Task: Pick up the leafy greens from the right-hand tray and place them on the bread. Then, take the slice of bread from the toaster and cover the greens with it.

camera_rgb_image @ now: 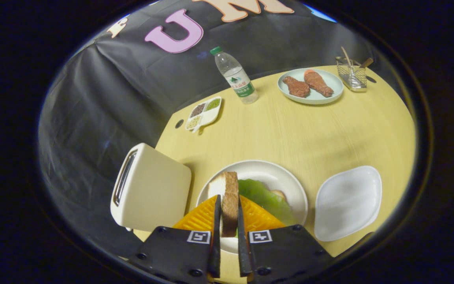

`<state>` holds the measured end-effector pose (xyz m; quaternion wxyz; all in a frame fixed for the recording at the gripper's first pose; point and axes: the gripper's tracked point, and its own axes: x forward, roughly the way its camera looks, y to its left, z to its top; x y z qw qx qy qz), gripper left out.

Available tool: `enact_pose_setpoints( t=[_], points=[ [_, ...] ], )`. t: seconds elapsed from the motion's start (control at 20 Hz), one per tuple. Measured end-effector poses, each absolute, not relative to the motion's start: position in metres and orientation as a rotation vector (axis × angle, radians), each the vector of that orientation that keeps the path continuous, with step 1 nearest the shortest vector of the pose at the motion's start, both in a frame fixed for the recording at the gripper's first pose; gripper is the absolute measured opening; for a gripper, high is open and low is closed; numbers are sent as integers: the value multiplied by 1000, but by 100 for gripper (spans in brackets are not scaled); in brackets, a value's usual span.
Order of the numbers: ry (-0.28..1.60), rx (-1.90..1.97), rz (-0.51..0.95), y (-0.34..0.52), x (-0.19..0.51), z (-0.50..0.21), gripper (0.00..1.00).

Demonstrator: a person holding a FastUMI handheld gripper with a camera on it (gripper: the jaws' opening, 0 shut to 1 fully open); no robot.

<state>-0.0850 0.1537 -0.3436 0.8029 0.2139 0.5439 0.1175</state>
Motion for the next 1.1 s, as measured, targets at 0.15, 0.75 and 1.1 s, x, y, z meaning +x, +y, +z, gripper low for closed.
enact_pose_setpoints(
  t=[0.15,0.75,1.1],
  points=[
    [1167,453,231,143,-83,-350,27],
    [1129,417,222,106,-85,-341,100],
    [838,351,254,84,-60,-262,100]
  ],
)
